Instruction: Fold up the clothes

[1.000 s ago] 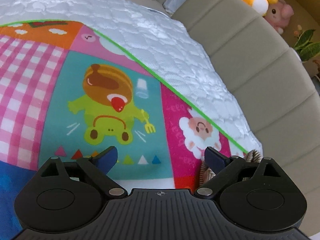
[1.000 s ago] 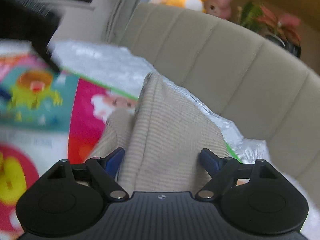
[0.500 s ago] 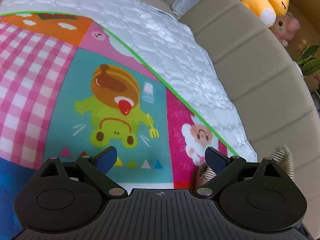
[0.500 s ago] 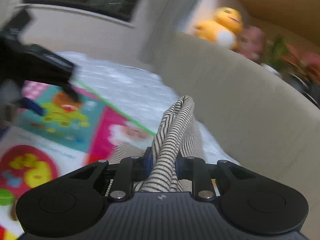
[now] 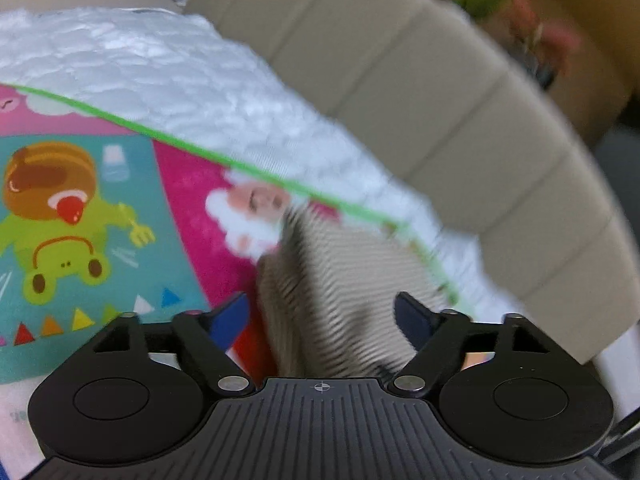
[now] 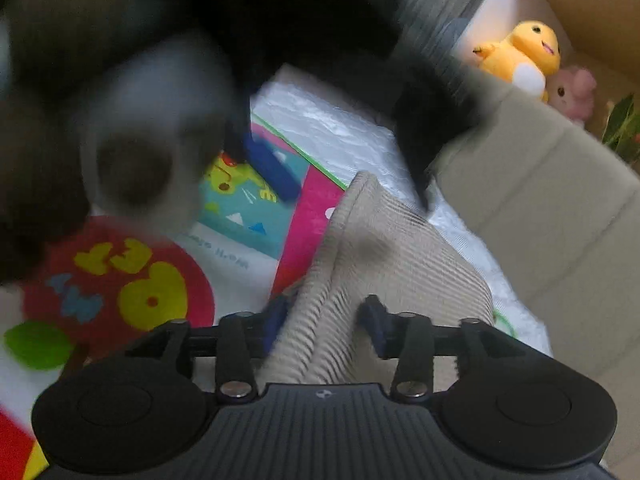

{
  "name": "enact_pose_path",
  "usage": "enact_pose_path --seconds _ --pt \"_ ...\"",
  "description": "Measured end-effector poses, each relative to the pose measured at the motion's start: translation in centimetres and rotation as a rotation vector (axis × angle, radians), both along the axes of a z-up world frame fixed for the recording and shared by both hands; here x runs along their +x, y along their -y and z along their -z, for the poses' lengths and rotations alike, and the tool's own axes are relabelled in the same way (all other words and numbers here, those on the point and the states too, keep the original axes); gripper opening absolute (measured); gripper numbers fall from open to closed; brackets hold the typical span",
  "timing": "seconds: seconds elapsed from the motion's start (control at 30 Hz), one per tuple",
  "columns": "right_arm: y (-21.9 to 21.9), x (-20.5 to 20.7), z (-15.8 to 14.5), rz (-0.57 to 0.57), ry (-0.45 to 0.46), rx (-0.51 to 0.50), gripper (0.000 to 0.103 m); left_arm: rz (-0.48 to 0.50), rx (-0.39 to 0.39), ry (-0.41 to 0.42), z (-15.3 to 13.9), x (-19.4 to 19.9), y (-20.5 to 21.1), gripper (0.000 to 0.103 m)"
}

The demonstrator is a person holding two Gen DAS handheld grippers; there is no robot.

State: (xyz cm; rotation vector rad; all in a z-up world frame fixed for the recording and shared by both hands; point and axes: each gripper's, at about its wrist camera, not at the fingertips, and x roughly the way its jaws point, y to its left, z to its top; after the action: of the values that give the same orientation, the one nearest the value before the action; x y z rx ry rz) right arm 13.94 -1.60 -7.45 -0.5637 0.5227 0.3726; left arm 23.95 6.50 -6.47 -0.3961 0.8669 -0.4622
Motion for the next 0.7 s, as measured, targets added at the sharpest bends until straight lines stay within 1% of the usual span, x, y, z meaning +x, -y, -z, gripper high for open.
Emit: enact_pose_path --seconds 0.03,0.07,0.1,0.13,0.23,0.3,0.33,0.4,0.43,0.47,0.53,0.57,0.63,0.7 --pt "1.1 -0.4 -0.7 -0.009 -0.003 0.022 0.067 0.004 0.031 -0.014 0.6 0.1 0.5 0.078" --pt "2.4 -0.9 -1.5 -0.018 0.0 0.041 0.071 0.006 0.044 -0.023 1.0 0.2 0.7 0.078" --pt "3.5 -1.2 -2.3 -0.02 0.004 0.058 0.078 0.004 0.058 -0.027 1.2 0.3 0.9 0.079" --pt "4.5 -1.5 -3.0 -0.018 0.009 0.073 0.081 0.003 0.071 -0.028 1.4 0.3 1.0 0.079" --pt "8.4 -1.2 -5.4 0.03 -0.015 0.217 0.081 0.01 0.099 -0.012 1.3 0.2 1.3 0.079" --pt "10.3 -0.5 -6.1 0.09 -0.033 0.349 0.081 0.009 0.104 -0.013 1.4 0.2 1.3 0.079" --pt "10.9 -0.2 -6.1 0.113 -0.038 0.39 0.081 0.009 0.107 -0.013 1.4 0.2 1.3 0.079" --pt "10.9 0.0 -5.0 0.133 -0.026 0.382 0.079 0.008 0.112 -0.013 1.5 0.3 1.4 0.08" --pt "10.3 0.1 -4.0 0.129 -0.03 0.34 0.079 0.008 0.115 -0.014 1.5 0.3 1.4 0.081" --pt "9.5 0.2 -2.9 0.122 -0.042 0.284 0.079 0.007 0.117 -0.014 1.5 0.3 1.4 0.082" --pt "7.3 0.4 0.9 0.104 -0.077 0.102 0.08 0.011 0.13 -0.02 1.7 0.4 1.5 0.083" --pt "6.6 0.1 2.2 0.092 -0.063 0.042 0.08 0.015 0.136 -0.023 1.9 0.3 1.6 0.083" --pt "6.7 -0.1 2.1 0.079 -0.047 0.039 0.081 0.013 0.135 -0.024 1.9 0.4 1.6 0.085" --pt "8.0 0.5 0.5 0.088 -0.082 0.129 0.081 0.012 0.134 -0.024 2.0 0.4 1.5 0.086"
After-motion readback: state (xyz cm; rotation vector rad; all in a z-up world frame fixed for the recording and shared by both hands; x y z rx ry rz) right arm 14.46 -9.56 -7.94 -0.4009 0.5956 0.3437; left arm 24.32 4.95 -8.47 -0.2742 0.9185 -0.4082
